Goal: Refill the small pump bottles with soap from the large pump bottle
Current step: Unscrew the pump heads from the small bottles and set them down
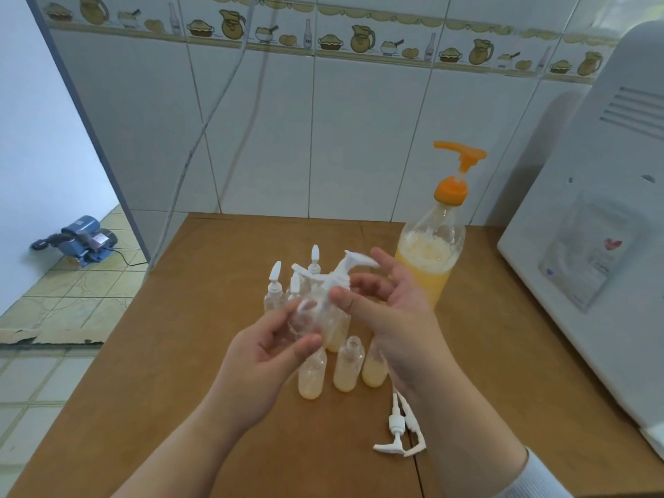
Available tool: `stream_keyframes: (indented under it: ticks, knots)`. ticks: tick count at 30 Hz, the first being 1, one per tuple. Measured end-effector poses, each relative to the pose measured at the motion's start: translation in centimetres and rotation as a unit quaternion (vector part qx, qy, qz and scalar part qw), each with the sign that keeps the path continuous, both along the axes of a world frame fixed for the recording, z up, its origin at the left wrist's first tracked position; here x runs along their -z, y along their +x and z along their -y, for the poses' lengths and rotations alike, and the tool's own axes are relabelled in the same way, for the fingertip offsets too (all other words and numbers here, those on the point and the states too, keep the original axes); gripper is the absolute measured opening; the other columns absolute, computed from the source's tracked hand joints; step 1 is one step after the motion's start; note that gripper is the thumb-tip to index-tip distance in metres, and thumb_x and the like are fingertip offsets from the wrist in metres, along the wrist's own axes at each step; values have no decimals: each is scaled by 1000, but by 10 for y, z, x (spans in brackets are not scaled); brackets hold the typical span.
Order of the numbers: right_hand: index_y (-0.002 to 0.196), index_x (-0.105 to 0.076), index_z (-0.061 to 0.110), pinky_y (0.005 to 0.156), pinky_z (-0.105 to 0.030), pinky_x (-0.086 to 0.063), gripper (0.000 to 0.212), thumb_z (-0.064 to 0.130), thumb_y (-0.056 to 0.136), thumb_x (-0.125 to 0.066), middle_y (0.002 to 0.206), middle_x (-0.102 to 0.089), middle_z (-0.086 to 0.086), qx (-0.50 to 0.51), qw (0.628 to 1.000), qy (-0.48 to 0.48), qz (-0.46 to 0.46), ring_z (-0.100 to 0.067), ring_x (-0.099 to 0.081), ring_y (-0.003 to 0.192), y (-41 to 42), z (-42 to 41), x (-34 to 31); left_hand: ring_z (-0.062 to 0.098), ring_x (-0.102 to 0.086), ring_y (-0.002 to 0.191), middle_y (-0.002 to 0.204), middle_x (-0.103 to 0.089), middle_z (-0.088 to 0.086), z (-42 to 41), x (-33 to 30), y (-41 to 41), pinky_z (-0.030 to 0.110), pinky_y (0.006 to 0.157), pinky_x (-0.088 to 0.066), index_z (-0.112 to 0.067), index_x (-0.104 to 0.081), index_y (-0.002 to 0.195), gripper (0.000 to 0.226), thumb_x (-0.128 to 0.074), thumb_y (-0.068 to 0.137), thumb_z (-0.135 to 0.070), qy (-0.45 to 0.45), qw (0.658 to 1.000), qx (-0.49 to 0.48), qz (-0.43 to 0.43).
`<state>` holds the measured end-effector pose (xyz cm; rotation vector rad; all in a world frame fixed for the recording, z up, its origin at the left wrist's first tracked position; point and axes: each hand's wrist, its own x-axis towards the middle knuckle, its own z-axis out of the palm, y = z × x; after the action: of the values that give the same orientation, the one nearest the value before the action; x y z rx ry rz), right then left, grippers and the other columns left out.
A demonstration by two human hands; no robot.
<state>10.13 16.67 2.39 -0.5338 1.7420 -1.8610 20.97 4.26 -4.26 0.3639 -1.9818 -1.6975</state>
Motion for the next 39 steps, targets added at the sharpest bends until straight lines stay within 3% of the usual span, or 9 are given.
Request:
stream_keyframes:
  ticks: [4,7,14,20,27,30,33,35,39]
  knots:
    - [133,-44,27,84,-30,-55,68,9,75,-75,96,-72,1,1,999,5,-39,-9,-67,96,4,-4,3,1,-61,104,108,-67,-18,1,-5,0,17,89,-44,-46,-60,117,53,-68,66,-57,-86,995,7,57]
    - [127,-48,26,79,-20,-55,56,4,80,-68,88,-72,2,29,996,-14,-85,-6,-68,87,6,-6,-2,-7,-54,108,109,-62,-29,-2,-4,-1,15,90,-39,-46,-59,114,49,-75,69,-54,-147,986,-24,82]
    - [104,-64,29,62,-14,-52,32,16,75,-71,89,-68,7,191,964,-35,-180,-3,-64,76,-21,-38,-11,5,-59,100,104,-63,-13,18,34,-3,26,88,-47,-35,-59,107,43,-80,72,-22,-63,979,-156,117]
    - [93,-65,31,62,-24,-43,16,21,82,-70,96,-65,3,316,916,101,-225,-11,-56,74,-54,-83,27,8,-54,98,104,-59,-11,28,72,2,21,73,-39,-28,-54,115,45,-76,77,-20,-5,955,-199,219]
    - [83,-65,18,73,-1,-35,24,-3,74,-72,93,-57,2,248,859,249,-373,-5,-53,82,-53,-93,104,1,-52,99,106,-58,-15,28,84,-9,18,78,-37,-30,-54,114,45,-76,77,-17,-23,960,-166,223]
    - [82,-68,12,70,-6,-33,19,-4,74,-72,94,-53,3,223,848,299,-376,2,-49,80,-50,-90,140,4,-51,109,116,-55,-15,33,89,-9,13,78,-38,-29,-49,123,58,-76,75,-11,-48,959,-137,243]
    - [89,-69,9,72,-12,-33,17,-4,78,-68,97,-48,4,178,852,338,-356,-6,-47,84,-48,-88,164,12,-39,128,136,-40,-6,47,96,-2,24,99,-41,-20,-37,138,73,-66,74,0,-104,943,-115,294]
    - [94,-69,11,76,-18,-35,16,2,81,-66,100,-48,5,159,857,358,-334,-10,-48,92,-48,-89,169,18,-37,131,140,-40,4,61,95,1,33,108,-35,-13,-38,138,66,-59,78,4,-124,931,-151,308]
    - [102,-66,19,80,-23,-35,21,10,83,-63,101,-47,7,113,854,398,-317,-18,-49,105,-50,-95,167,17,-48,116,126,-54,2,88,77,-12,28,96,-38,-13,-49,128,45,-62,86,-5,-63,944,-176,271]
